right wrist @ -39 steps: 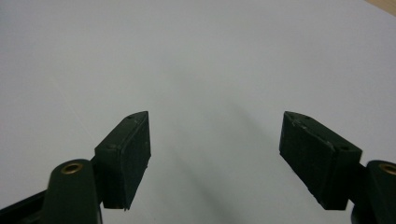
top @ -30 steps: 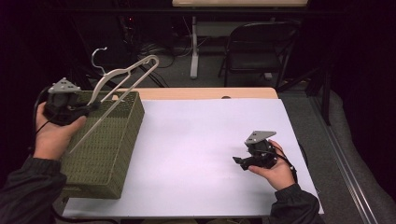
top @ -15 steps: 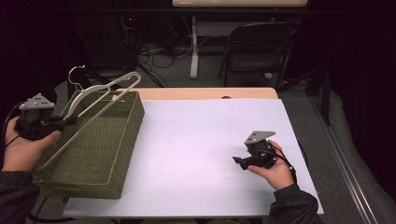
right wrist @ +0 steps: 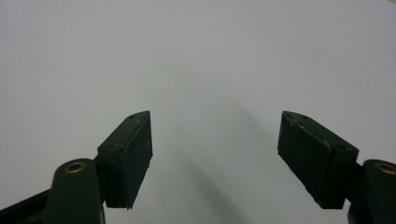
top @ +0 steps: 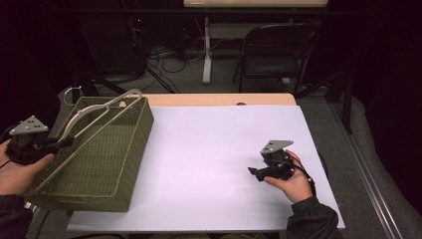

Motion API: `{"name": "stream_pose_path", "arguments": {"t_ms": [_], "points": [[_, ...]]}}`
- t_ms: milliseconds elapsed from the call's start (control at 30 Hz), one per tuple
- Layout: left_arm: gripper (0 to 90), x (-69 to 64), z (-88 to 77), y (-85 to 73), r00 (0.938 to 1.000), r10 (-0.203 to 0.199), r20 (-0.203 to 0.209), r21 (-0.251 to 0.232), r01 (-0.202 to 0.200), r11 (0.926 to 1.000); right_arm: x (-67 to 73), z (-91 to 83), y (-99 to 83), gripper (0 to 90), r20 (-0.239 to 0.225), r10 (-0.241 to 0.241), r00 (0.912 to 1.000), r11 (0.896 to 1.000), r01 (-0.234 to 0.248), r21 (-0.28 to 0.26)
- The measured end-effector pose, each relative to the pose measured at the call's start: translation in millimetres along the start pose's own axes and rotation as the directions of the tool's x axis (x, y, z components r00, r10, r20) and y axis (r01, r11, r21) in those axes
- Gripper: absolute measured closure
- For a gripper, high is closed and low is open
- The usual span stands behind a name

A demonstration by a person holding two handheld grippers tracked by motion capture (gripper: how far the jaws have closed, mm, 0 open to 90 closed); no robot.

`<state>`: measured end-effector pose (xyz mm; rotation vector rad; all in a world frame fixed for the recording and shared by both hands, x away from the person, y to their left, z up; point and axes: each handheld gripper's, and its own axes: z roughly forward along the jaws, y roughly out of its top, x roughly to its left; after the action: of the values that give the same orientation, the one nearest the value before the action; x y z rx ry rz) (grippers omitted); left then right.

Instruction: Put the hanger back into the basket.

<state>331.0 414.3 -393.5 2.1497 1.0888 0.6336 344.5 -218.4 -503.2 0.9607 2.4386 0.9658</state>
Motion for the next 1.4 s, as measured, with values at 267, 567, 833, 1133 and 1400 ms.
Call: {"name": "stream_pose_path", "arguments": {"t_ms": [267,567,833,1133,1400], "points": [[87.4,3.9,12.4,0.4,0.9997,0.017,0.017,0.034,-0.018,0.9993,-0.4,0.3,-1.8,26.4,-0.001,0.01,0.9999,1.0,-0.01,-0.002],[87.4,20.2,21.7,-18.7,0.9987,-0.02,0.047,0.042,0.018,0.999,-0.8,2.3,-3.0,26.4,-0.002,0.015,0.9999,1.0,-0.015,0.003],[87.3,28.0,45.1,-41.7,0.9935,-0.081,0.079,0.084,0.074,0.9937,-0.4,4.8,-3.6,26.4,-0.003,0.014,0.9999,1.0,-0.014,0.011],[83.1,30.0,64.4,-46.1,0.9903,-0.138,0.015,0.144,0.134,0.9805,0.7,6.7,-4.6,26.4,-0.007,0.015,0.9999,1.0,-0.015,0.018],[69.5,33.1,53.8,-43.9,0.9768,-0.148,-0.155,0.106,0.165,0.9805,0.1,5.8,-5.9,26.4,-0.009,0.018,0.9998,1.0,-0.018,0.012]]}}
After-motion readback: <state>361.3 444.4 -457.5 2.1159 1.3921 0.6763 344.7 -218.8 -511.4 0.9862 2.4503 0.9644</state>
